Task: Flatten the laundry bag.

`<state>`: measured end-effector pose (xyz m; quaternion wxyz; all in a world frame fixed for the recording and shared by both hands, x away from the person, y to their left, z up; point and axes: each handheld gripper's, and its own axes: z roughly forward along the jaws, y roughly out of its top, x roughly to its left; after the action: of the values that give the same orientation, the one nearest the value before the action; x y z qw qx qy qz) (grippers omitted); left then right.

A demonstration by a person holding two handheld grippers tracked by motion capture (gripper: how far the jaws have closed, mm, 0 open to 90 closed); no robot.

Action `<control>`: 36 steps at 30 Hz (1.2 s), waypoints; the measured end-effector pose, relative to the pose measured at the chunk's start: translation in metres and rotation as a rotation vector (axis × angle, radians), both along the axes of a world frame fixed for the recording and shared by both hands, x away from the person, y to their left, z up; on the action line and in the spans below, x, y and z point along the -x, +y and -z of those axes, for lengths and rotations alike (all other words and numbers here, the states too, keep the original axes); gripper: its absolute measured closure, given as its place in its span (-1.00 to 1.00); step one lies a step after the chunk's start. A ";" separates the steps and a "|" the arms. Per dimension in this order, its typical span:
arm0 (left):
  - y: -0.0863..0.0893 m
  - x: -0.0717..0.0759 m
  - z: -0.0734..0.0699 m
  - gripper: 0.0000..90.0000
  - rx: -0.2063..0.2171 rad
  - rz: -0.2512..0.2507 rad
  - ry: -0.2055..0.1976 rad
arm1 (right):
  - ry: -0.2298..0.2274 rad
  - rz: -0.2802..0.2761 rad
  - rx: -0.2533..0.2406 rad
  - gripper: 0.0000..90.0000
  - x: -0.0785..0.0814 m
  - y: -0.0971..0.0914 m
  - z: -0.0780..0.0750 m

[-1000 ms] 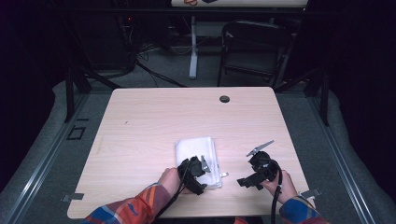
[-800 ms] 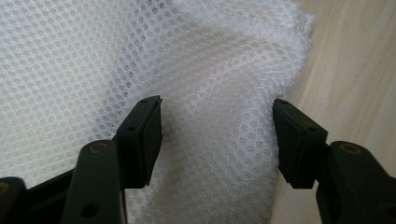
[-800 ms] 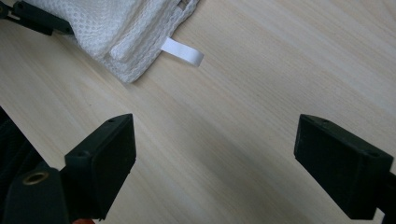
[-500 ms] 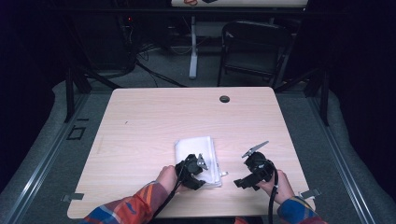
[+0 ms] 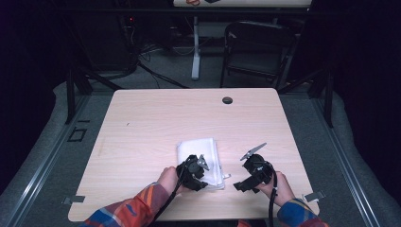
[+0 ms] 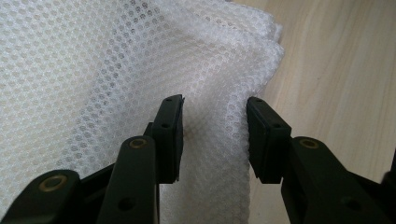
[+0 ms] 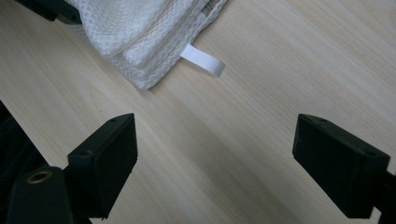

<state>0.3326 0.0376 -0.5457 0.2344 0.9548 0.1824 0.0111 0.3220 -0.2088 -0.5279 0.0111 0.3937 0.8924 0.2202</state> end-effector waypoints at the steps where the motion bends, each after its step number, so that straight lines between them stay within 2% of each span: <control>1: 0.000 -0.001 0.000 0.38 0.001 0.006 0.007 | 0.000 0.000 0.000 -0.69 0.000 0.000 0.000; 5: 0.000 0.000 0.000 0.46 0.000 0.002 0.001 | 0.002 -0.004 -0.007 -0.68 0.000 0.001 0.000; 8: 0.000 0.000 0.000 0.56 0.006 0.005 0.009 | -0.002 -0.010 0.009 -0.68 0.000 0.001 0.000; 10: 0.000 0.000 -0.001 0.63 0.002 0.009 0.000 | -0.001 -0.005 -0.008 -0.67 0.000 0.002 0.000; 11: 0.000 0.000 -0.001 0.67 0.006 0.006 0.006 | -0.003 -0.008 0.004 -0.67 0.000 0.002 0.000; 14: 0.000 0.000 0.000 0.76 0.008 0.006 0.002 | -0.001 -0.009 -0.004 -0.65 0.001 0.004 0.000; 20: 0.001 0.000 -0.001 0.86 0.018 0.008 -0.006 | -0.016 -0.017 0.000 -0.43 0.001 0.006 -0.001; 21: 0.001 0.000 -0.001 0.86 0.022 0.007 -0.004 | -0.016 -0.011 -0.009 -0.36 0.002 0.008 -0.001; 22: 0.001 0.001 -0.002 0.87 0.027 0.009 -0.011 | -0.037 -0.030 -0.001 -0.17 0.000 0.011 -0.002; 24: 0.001 0.001 -0.003 0.88 0.028 0.011 -0.017 | -0.039 -0.053 -0.009 0.09 0.000 0.018 -0.001; 25: 0.001 0.001 -0.003 0.88 0.033 0.009 -0.022 | -0.038 -0.063 0.009 0.14 0.000 0.021 -0.001; 26: 0.001 0.001 -0.003 0.88 0.033 0.009 -0.022 | -0.037 -0.070 0.018 0.28 0.000 0.023 0.000; 29: 0.002 0.002 -0.005 0.88 0.040 0.012 -0.035 | -0.043 -0.091 0.022 0.61 -0.001 0.032 0.002; 30: 0.002 0.003 -0.005 0.89 0.043 0.011 -0.038 | -0.040 -0.102 0.010 0.68 -0.002 0.036 0.003; 32: 0.002 0.003 -0.006 0.89 0.045 0.009 -0.040 | -0.030 -0.110 0.026 0.83 -0.003 0.042 0.004; 35: 0.003 0.002 -0.007 0.89 0.054 0.006 -0.045 | -0.029 -0.125 0.013 0.92 -0.004 0.048 0.008; 36: 0.004 0.002 -0.008 0.89 0.057 0.006 -0.050 | -0.027 -0.138 0.032 0.95 -0.005 0.053 0.010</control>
<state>0.3304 0.0411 -0.5375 0.2662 0.9476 0.1739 0.0288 0.3272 -0.1553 -0.5377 0.0143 0.3278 0.9207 0.2114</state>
